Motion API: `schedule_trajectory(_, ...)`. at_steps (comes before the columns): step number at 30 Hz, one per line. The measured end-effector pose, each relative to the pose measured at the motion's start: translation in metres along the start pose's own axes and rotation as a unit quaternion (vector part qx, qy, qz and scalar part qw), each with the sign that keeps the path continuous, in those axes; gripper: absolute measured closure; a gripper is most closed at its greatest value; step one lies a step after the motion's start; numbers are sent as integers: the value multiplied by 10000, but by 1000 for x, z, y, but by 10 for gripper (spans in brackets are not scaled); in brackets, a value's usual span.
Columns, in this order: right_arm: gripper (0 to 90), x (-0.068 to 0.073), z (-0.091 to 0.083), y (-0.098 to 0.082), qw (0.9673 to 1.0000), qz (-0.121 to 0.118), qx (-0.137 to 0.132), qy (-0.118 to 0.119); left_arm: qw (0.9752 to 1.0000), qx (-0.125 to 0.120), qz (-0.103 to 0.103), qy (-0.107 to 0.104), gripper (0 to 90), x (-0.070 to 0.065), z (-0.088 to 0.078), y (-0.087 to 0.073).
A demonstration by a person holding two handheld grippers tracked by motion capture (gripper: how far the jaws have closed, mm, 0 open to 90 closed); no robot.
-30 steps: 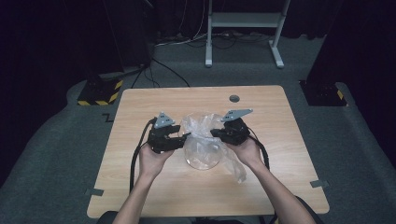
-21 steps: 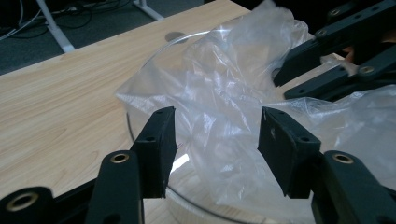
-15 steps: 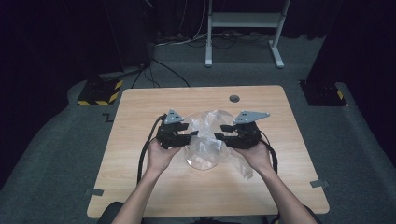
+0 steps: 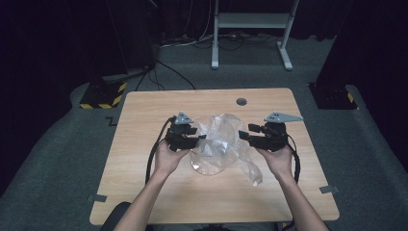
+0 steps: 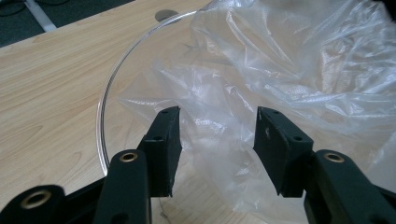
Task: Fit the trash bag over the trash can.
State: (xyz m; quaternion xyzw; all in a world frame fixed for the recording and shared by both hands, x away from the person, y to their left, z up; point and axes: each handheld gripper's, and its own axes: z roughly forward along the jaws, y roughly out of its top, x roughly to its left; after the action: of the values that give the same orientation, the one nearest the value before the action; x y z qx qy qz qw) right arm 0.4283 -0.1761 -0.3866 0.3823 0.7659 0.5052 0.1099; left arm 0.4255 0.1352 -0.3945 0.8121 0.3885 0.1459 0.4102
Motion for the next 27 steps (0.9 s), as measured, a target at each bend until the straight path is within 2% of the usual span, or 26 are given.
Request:
schedule_trajectory(1,474,-3,3,-2,9999,119,22,113,10000,2,2,-10,506,-1,0,0)
schedule_trajectory(2,591,-8,8,-4,9987,265,-16,437,10000,2,8,-10,505,-1,-1,-1)
schedule_trajectory(3,591,-8,8,-4,9987,265,-16,437,10000,-4,32,-2,505,-1,-2,-1)
schedule_trajectory(4,651,-9,10,-4,9980,282,-60,569,10000,-15,8,-27,503,-2,-2,-2)
schedule_trajectory(5,737,-8,11,-3,9974,245,-91,670,10000,-29,25,-25,501,-2,-4,-3)
schedule_trajectory(6,869,-5,11,-1,9970,102,-199,740,10000,-58,15,-21,492,-2,-6,-4)
schedule_trajectory(7,869,-5,11,-1,9970,102,-199,740,10000,-58,15,-21,488,-2,-6,-4)
schedule_trajectory(8,900,0,12,4,9970,-133,-266,721,10000,-92,5,-14,483,-3,-10,-6)
schedule_trajectory(9,900,1,13,5,9970,-180,-256,706,10000,-92,5,-14,480,-3,-10,-6)
schedule_trajectory(10,900,5,15,8,9971,-325,-216,654,9998,-171,-30,-42,473,-3,-15,-7)
schedule_trajectory(11,900,5,15,8,9971,-325,-216,654,9998,-171,-30,-42,467,-3,-15,-7)
schedule_trajectory(12,900,11,21,11,9967,-532,-104,609,9997,-224,-45,-46,462,-3,-20,-8)
schedule_trajectory(13,900,11,21,11,9967,-532,-104,609,9997,-224,-45,-46,459,-3,-20,-8)
schedule_trajectory(14,900,17,30,13,9960,-694,47,558,9997,-244,-29,-40,454,-3,-24,-9)
schedule_trajectory(16,900,19,33,13,9956,-759,115,534,9996,-260,-50,-49,450,-4,-26,-10)
schedule_trajectory(20,900,30,55,16,9918,-1100,551,345,9996,-255,-57,-133,431,-6,-31,-13)
schedule_trajectory(23,885,30,61,16,9912,-1084,641,414,9996,-230,-8,-185,425,-9,-32,-15)
schedule_trajectory(24,815,29,67,15,9909,-1052,705,452,9995,-223,25,-240,421,-11,-32,-15)
schedule_trajectory(27,766,28,69,15,9913,-961,730,518,9994,-215,46,-264,424,-13,-31,-15)
